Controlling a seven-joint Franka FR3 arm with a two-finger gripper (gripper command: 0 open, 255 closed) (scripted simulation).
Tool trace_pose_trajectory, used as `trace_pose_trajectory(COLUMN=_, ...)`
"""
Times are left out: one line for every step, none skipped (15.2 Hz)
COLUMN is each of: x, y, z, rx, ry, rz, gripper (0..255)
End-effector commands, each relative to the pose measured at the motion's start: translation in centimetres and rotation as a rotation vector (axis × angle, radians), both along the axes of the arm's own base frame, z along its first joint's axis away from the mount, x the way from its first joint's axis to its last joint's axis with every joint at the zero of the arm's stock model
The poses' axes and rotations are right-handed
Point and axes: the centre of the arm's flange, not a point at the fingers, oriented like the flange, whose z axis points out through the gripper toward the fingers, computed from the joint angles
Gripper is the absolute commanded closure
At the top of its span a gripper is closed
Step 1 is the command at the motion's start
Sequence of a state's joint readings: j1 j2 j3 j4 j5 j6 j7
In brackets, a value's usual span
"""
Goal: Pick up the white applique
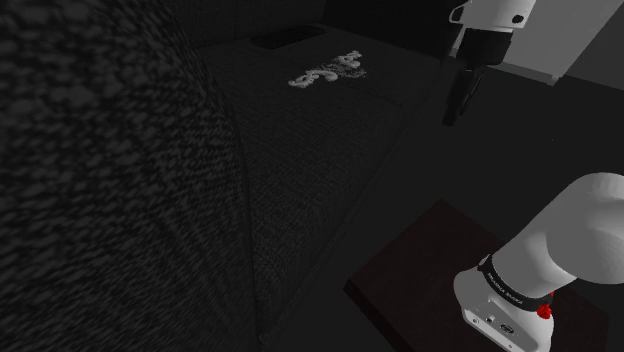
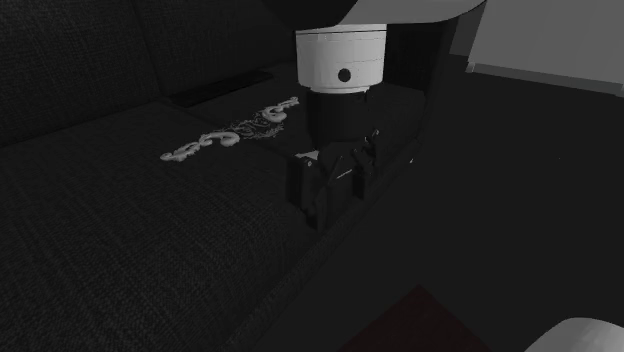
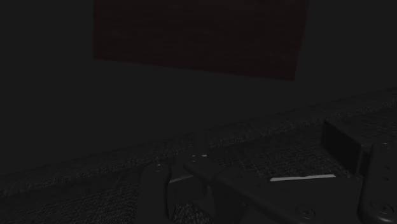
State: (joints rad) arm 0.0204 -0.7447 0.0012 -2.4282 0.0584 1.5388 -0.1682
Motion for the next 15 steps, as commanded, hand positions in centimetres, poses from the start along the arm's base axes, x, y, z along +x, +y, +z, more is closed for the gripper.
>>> trace_pose_trajectory(x=0.0, y=0.0, z=0.0, rx=0.0, ry=0.0, rz=0.0, gripper=0)
trace_pose_trajectory(x=0.8, y=1.0, z=0.1, rx=-0.006, ry=-0.002, rz=-0.046, gripper=0)
trace_pose_trajectory(x=1.6, y=2.0, z=0.1, rx=-0.013, ry=-0.004, rz=-0.091, gripper=0)
trace_pose_trajectory(x=2.4, y=3.0, z=0.2, rx=-0.019, ry=-0.006, rz=-0.137, gripper=0)
trace_pose_trajectory(x=3.3, y=3.9, z=0.2, rx=-0.026, ry=-0.008, rz=-0.182, gripper=0)
trace_pose_trajectory(x=4.2, y=4.8, z=0.3, rx=-0.032, ry=-0.01, rz=-0.228, gripper=0)
trace_pose_trajectory(x=5.2, y=5.6, z=0.3, rx=-0.038, ry=-0.012, rz=-0.273, gripper=0)
trace_pose_trajectory(x=6.2, y=6.4, z=0.4, rx=-0.045, ry=-0.013, rz=-0.319, gripper=0)
trace_pose_trajectory(x=7.2, y=7.1, z=0.4, rx=-0.051, ry=-0.015, rz=-0.365, gripper=0)
trace_pose_trajectory(x=8.3, y=7.8, z=0.5, rx=-0.057, ry=-0.017, rz=-0.41, gripper=0)
trace_pose_trajectory(x=9.4, y=8.5, z=0.5, rx=-0.064, ry=-0.019, rz=-0.456, gripper=0)
trace_pose_trajectory(x=10.5, y=9.1, z=0.5, rx=-0.07, ry=-0.021, rz=-0.501, gripper=0)
trace_pose_trajectory(x=11.7, y=9.6, z=0.6, rx=-0.077, ry=-0.023, rz=-0.547, gripper=0)
trace_pose_trajectory(x=12.8, y=10.1, z=0.6, rx=-0.083, ry=-0.025, rz=-0.592, gripper=0)
trace_pose_trajectory(x=14.0, y=10.6, z=0.6, rx=-0.089, ry=-0.027, rz=-0.638, gripper=0)
